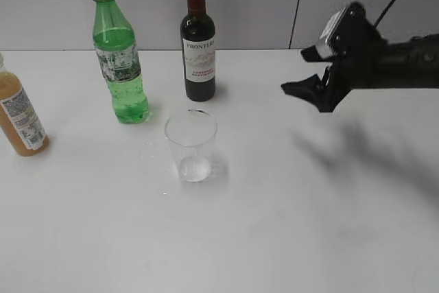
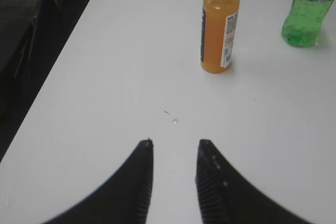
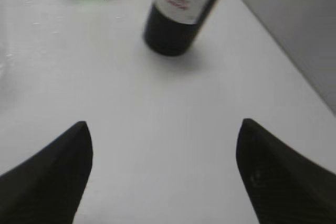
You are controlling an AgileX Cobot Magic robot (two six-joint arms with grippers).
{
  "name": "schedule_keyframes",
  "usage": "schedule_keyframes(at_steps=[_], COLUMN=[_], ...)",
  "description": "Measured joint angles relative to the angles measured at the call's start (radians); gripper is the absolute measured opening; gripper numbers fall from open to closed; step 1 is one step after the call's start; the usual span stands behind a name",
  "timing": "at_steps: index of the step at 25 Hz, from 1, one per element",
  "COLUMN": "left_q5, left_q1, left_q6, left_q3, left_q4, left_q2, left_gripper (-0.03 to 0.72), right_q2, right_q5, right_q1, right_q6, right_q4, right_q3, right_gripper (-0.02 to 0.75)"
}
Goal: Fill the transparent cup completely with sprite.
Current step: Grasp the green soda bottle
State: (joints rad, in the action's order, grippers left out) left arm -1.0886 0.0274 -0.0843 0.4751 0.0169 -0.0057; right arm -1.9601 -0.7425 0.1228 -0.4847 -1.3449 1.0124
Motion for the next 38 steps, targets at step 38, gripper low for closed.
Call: schedule_keyframes(at_steps=[38], left_q5=[0.0], left_q1=[0.0], left_q6=[0.0], left_q3=[0.0], left_q4=[0.0], left_q2=[0.0], left_gripper=[0.232], right_q2=[0.386], right_q5=[1.948], right_q1=[0.0], right_q6=[0.417], right_q4=[1.335], right_q3=[0.553], right_gripper=[0.592])
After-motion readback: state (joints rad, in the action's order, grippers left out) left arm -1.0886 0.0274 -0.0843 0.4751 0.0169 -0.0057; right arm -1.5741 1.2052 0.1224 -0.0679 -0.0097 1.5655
